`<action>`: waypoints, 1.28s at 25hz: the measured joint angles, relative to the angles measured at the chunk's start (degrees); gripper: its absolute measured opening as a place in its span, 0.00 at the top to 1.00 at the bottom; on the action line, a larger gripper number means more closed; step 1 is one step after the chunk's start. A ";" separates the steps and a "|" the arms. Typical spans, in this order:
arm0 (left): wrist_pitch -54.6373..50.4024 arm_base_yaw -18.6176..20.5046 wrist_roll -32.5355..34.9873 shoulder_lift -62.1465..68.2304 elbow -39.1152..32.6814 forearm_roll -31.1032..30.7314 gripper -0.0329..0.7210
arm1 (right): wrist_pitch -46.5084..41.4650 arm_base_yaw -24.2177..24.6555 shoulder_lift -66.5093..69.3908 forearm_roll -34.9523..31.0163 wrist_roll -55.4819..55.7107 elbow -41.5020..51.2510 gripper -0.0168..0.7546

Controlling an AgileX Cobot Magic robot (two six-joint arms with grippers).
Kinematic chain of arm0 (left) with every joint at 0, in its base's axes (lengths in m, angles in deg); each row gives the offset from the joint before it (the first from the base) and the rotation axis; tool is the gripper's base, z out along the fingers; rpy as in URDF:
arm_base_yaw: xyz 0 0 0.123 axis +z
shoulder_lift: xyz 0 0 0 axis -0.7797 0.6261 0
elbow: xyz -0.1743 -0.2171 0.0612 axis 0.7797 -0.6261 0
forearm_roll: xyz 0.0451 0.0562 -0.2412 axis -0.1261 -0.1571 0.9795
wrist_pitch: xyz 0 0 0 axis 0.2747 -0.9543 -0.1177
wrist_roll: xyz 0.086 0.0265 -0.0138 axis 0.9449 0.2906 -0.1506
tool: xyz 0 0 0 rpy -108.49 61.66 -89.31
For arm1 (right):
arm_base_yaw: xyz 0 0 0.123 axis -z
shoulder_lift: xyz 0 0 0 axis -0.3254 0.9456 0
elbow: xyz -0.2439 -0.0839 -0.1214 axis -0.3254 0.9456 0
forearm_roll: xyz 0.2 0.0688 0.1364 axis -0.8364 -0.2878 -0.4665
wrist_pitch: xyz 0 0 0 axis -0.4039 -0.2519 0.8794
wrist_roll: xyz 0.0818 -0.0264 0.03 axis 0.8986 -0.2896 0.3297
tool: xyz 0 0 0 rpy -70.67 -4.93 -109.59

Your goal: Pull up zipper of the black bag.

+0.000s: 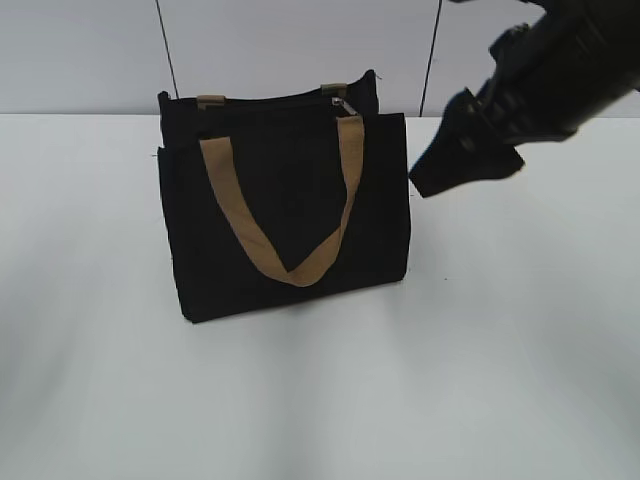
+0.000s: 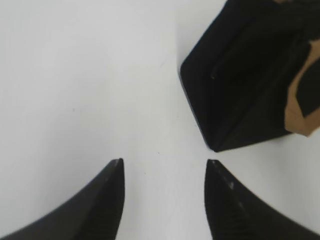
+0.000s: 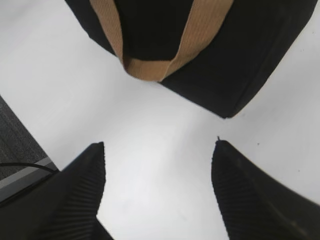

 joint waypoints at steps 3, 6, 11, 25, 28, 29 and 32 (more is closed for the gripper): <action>-5.69 0.00 6.37 -7.40 0.02 5.97 0.44 | 1.17 -0.13 -7.75 0.33 0.52 7.52 0.32; -10.49 -0.07 8.78 -12.49 0.07 6.85 0.44 | 1.66 -0.14 -16.57 0.44 1.32 14.91 0.32; -17.15 -0.07 12.61 -22.96 -1.45 7.49 0.44 | 1.81 -0.14 -32.76 1.48 5.81 26.52 0.32; -24.37 -0.07 20.98 -43.37 -5.98 12.93 0.44 | -12.57 -0.14 -77.79 20.77 28.66 37.07 0.32; -24.24 -0.07 21.16 -46.15 -7.19 13.26 0.44 | -14.17 -0.14 -82.68 21.75 29.06 37.13 0.32; -24.02 -0.07 21.19 -46.85 -7.36 13.29 0.44 | -14.60 -0.14 -83.83 22.66 29.54 37.24 0.32; -23.97 -0.07 21.78 -47.76 -7.54 13.39 0.44 | -15.80 -0.14 -85.79 25.77 32.15 39.20 0.32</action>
